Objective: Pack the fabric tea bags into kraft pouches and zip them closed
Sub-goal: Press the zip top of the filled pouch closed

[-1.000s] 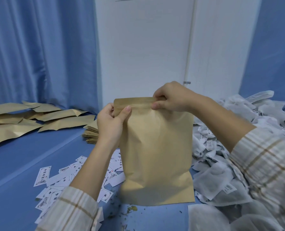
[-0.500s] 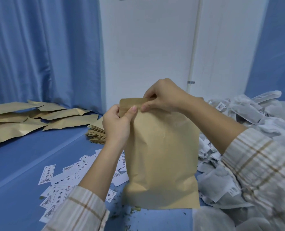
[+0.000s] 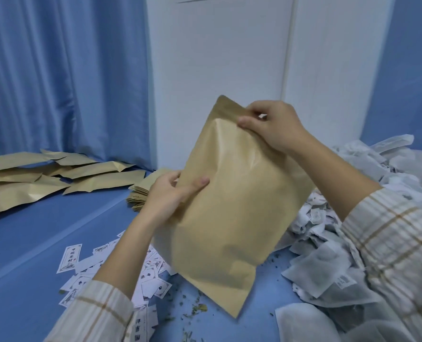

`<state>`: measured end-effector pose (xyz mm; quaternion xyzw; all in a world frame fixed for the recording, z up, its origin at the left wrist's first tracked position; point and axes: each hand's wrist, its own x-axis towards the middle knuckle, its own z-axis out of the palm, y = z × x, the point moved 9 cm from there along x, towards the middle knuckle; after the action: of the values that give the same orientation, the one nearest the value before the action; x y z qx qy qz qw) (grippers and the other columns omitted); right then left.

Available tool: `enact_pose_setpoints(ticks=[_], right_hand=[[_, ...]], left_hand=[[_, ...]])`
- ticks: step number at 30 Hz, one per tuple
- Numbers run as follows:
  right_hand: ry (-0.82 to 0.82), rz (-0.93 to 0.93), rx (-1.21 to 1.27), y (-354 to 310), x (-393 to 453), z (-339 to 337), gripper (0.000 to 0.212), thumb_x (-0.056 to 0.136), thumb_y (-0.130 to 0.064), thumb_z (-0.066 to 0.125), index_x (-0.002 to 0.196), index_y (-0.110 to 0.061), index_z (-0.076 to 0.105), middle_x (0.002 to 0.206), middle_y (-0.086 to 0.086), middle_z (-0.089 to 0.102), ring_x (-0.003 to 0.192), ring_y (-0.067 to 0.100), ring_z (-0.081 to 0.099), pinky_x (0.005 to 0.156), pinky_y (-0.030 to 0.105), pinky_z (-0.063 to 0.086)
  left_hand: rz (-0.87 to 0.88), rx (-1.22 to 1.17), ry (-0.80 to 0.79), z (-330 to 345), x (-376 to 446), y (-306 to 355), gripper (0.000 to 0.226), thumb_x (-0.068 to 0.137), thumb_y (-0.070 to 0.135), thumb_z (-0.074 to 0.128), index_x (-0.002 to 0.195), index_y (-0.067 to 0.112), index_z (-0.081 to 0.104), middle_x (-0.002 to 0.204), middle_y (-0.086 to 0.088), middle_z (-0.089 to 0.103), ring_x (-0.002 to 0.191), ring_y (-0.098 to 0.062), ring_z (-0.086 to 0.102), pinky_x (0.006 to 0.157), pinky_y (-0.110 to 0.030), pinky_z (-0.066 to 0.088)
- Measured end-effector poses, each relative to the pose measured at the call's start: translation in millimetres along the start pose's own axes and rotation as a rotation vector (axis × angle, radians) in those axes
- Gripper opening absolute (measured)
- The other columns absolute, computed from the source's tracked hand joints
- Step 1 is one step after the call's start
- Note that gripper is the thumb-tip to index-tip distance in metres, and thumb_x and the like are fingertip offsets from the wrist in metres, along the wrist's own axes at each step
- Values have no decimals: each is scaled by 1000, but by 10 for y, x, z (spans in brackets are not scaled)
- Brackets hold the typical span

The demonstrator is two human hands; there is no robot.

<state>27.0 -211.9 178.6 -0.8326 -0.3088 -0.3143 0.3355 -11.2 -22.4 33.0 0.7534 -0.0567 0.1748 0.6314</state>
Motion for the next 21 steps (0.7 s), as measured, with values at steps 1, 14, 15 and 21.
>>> enact_pose_setpoints(ticks=[1,14,15,21], right_hand=[[16,42,39,100,-40,-36,7,83,-38,65,79,-32,65,76,-16,63,73,-1,53,64,2,36],[-339,627,812,1305,-1523,687,32,73,-20,70,103,-15,64,93,-2,74,86,14,70,64,21,54],[-274,658,881,1367,-1591,721,35,72,-18,70,106,-13,63,93,-1,74,86,15,70,66,24,55],[121,832,1220,1626,-1872,946,38,83,-9,61,120,-3,56,105,11,69,95,25,65,83,42,54]], left_hand=[[16,33,-26,18,10,9,49,57,53,81,88,17,70,86,3,74,71,-6,67,57,-12,46],[359,915,167,417,384,456,30,81,45,65,107,30,60,108,11,59,114,-14,43,95,-31,15],[372,890,217,427,335,418,40,81,42,65,118,28,55,122,9,54,123,-16,36,99,-30,12],[233,647,492,121,-139,-150,40,78,24,68,114,11,55,115,-5,53,114,-27,38,96,-32,25]])
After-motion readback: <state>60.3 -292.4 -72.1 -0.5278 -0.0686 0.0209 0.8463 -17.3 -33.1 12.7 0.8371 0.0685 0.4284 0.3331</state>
